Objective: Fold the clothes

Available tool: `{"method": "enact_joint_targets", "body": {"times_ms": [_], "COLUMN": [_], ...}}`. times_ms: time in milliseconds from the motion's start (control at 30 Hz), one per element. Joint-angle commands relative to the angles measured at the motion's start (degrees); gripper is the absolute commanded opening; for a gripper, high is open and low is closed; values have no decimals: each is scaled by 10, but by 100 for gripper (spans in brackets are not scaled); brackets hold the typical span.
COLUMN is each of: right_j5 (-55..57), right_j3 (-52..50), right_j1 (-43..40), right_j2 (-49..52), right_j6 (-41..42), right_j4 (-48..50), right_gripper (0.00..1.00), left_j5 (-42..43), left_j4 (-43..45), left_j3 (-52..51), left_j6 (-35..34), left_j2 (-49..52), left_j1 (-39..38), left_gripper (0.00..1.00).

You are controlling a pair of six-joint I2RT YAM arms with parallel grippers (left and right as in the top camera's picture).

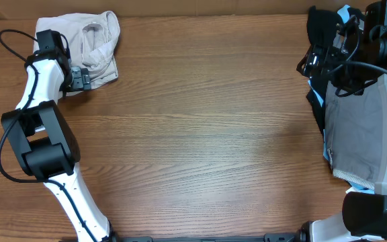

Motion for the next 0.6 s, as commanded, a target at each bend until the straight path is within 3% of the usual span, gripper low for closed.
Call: {"method": "enact_joint_targets", "body": {"times_ms": [0, 567], "right_j5": [6, 6], "right_j3": [-1, -1], "right_j1": [-1, -1], "right_j2": [-2, -2], "right_j6": [-3, -3], "right_j4": [3, 8], "right_gripper": [100, 100], "left_j5": [-16, 84], "left_j4": [7, 6], "left_j3": [-3, -2], "left_j6": [-4, -4], "left_j2": [1, 0], "left_j1": [19, 36], "left_gripper": [100, 100]}}
